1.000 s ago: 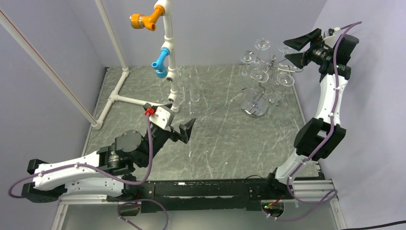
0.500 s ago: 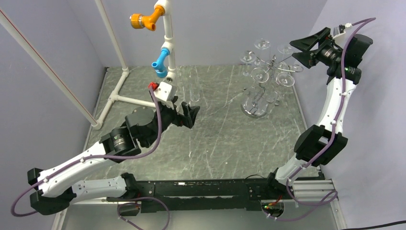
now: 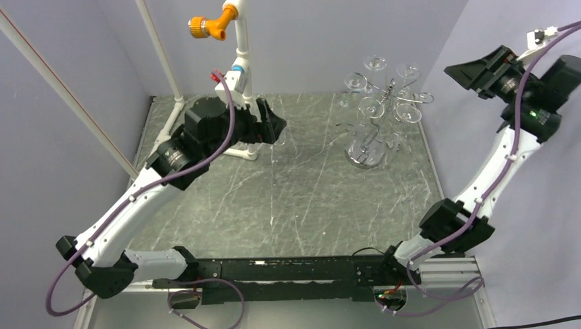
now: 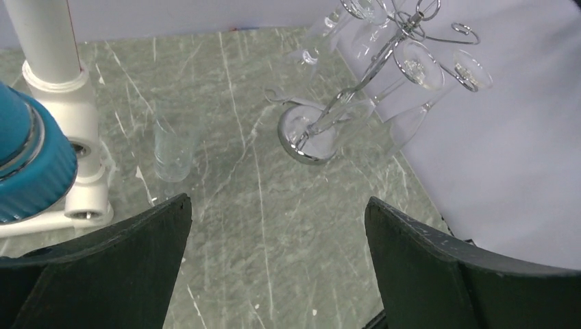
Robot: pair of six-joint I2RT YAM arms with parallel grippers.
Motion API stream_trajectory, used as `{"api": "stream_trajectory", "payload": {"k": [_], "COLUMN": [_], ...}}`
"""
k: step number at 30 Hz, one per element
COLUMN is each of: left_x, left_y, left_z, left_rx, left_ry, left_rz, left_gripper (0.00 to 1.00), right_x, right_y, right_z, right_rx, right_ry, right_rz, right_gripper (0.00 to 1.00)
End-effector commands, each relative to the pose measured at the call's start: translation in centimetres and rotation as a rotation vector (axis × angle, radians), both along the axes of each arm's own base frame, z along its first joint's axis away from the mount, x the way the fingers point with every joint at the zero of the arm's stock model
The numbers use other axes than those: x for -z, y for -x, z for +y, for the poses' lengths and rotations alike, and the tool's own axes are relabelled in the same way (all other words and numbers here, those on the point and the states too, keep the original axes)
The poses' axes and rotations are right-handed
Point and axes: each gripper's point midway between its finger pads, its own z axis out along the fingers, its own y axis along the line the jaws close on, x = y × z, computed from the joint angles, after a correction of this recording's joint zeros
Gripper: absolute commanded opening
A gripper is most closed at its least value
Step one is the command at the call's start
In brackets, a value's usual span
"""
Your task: Place the wine glass upside down on the wine glass rack
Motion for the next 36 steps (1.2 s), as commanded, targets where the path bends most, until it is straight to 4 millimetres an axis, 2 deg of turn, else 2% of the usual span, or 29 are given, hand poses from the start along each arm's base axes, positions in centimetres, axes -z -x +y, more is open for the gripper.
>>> {"api": "stream_trajectory", "payload": {"k": [1, 5, 7, 10, 14, 19, 23, 26, 32, 36], "left_x": [-1.9, -0.6, -0.6, -0.7, -0.2, -0.5, -0.6, -0.7, -0.1, 0.8], "left_y": [-0.4, -2.8, -3.9, -4.9, -4.8, -3.5, -2.5, -2.2, -1.5, -0.6], "left_z": [-0.9, -0.6, -0.7, -1.6, -1.6, -0.6, 0.6, 1.0, 1.9, 3.2], "left_rx": [0.059, -0.005, -0.025, -0.019, -0.028, -0.032, -0.052, -0.067, -0.103, -0.159], "left_ry": [-0.039, -0.186, -0.225, -0.235, -0.201, -0.129, -0.087, -0.059, 0.01, 0.114], "left_rz": [0.05, 0.124, 0.136, 0.141, 0.139, 0.072, 0.03, 0.022, 0.04, 0.068], "left_gripper": [0.99, 0.99, 0.96, 0.94, 0.92, 0.93, 0.93, 0.94, 0.94, 0.94], "right_x": [-2.7, -2.3, -2.0, -1.6, -1.4, -2.7, -3.6, -3.6, -1.4, 2.0], "right_y": [4.9, 7.7, 8.9, 9.9, 10.3, 11.2, 11.2, 10.8, 9.1, 8.7], "right_z": [-0.2, -1.5, -2.1, -2.0, -1.3, 0.8, 3.3, 5.9, 14.2, 21.4], "right_rx": [0.063, 0.135, 0.164, 0.161, 0.135, 0.067, -0.004, -0.063, -0.285, -0.473], "right_ry": [0.259, 0.295, 0.288, 0.261, 0.261, 0.353, 0.397, 0.434, 0.535, 0.623], "right_rz": [-0.142, -0.166, -0.169, -0.173, -0.185, -0.255, -0.302, -0.32, -0.311, -0.274], "right_gripper": [0.89, 0.89, 0.89, 0.88, 0.88, 0.87, 0.87, 0.87, 0.87, 0.87]}}
